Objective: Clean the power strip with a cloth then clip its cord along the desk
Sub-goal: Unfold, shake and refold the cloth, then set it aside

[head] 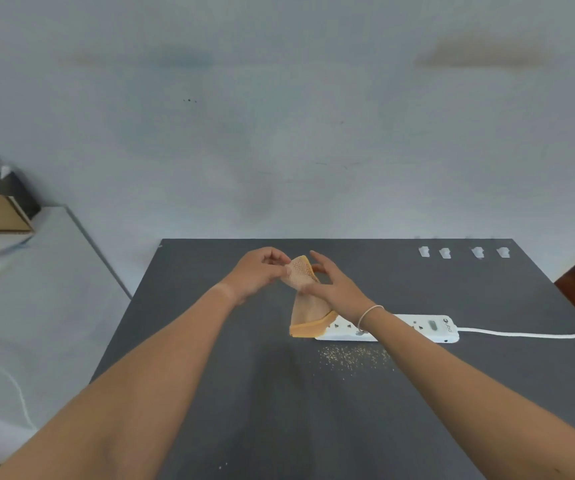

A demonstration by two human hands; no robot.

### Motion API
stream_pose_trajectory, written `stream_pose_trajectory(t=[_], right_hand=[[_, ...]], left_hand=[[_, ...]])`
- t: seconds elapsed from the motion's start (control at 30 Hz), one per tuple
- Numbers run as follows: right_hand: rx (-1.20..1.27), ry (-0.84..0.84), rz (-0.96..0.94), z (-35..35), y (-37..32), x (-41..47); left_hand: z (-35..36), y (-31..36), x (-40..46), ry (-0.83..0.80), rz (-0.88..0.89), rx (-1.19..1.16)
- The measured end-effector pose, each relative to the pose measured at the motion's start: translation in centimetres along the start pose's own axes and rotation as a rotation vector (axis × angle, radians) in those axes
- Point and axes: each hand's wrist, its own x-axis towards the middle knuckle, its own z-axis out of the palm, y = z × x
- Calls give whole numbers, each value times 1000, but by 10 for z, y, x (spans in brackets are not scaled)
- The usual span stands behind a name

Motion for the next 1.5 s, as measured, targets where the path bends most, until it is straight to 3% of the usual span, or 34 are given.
stream_pose_trajectory(t=[0.43, 0.63, 1.07, 1.23, 1.5], right_hand=[[-279, 46, -29, 31, -18, 29], [-203, -3, -111, 46, -25, 28], [-310, -45, -151, 58, -32, 39], [-466, -181, -150, 55, -35, 44], [-559, -158, -118, 48, -34, 49]], left_hand=[[-37, -8, -11, -18, 38, 299], [-48, -12, -19, -10, 31, 288], [-60, -21, -26, -34, 54, 265], [-61, -22, -24, -51, 48, 250], [-64, -24, -20, -41, 21, 281]])
